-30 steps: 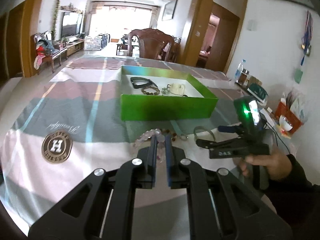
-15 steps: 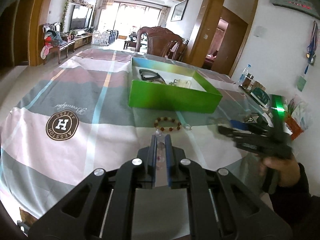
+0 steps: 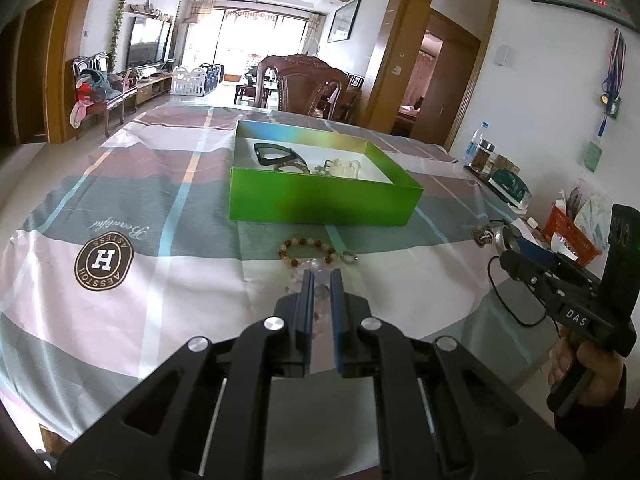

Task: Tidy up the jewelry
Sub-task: 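Carry bangle and bracelet over the green box and open both tools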

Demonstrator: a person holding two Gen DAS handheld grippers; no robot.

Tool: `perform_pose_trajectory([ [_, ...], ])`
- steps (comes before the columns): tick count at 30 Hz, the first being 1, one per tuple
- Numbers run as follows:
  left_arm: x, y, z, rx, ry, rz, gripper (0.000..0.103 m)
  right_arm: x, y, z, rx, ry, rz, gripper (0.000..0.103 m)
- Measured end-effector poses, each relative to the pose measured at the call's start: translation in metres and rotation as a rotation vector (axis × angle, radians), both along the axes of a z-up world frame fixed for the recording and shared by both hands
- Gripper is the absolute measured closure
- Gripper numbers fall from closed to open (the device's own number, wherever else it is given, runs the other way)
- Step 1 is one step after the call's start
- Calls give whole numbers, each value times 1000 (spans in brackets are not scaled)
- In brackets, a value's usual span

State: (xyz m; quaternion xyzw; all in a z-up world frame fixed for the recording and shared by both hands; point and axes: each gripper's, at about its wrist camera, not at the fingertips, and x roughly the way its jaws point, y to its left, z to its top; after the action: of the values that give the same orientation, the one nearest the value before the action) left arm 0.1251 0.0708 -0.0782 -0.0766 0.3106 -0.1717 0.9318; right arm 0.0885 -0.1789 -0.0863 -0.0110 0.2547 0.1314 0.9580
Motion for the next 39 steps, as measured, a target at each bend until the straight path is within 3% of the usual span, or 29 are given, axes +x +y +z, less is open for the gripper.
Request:
perform_pose_trajectory([
  [39, 4, -3, -10, 36, 42, 20, 95, 8, 4, -16, 29, 46, 21, 44],
])
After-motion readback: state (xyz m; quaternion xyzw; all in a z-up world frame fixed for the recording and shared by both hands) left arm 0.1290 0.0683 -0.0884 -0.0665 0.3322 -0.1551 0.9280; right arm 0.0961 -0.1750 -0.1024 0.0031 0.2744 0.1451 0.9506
